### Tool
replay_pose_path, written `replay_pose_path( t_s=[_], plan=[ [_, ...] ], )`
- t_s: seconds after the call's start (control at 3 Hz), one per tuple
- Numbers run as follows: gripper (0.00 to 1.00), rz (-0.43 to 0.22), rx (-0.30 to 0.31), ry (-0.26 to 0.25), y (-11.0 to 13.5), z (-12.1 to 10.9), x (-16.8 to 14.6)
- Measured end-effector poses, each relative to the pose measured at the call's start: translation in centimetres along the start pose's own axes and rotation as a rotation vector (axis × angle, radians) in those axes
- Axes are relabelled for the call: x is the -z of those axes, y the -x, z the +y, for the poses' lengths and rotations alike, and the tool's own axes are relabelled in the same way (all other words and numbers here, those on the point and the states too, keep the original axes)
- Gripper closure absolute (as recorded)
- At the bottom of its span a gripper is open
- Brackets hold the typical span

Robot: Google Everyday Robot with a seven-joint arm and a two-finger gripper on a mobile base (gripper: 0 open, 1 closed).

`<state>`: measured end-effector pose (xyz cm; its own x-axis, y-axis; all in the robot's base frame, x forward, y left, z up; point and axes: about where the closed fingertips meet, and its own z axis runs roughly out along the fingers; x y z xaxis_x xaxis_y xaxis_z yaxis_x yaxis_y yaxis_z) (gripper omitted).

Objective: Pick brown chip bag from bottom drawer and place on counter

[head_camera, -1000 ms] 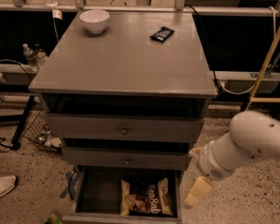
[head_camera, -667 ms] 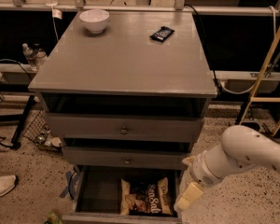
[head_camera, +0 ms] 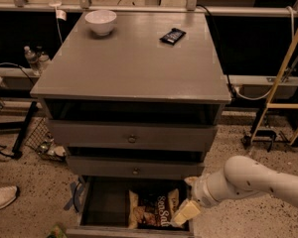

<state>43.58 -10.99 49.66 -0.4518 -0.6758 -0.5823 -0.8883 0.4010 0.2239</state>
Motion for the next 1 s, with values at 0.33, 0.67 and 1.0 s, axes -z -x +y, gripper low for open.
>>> replay_pose_path(
  t_s=[0.33, 0.67, 1.0],
  plan=[
    [0.00, -0.049, -0.037, -0.009, -0.9, -1.4, -4.1],
    [0.00, -0.049, -0.037, -0.009, -0.9, -1.4, -4.1],
    [0.00, -0.031, -0.045, -0.026, -2.2, -2.7, -5.3]
  ],
)
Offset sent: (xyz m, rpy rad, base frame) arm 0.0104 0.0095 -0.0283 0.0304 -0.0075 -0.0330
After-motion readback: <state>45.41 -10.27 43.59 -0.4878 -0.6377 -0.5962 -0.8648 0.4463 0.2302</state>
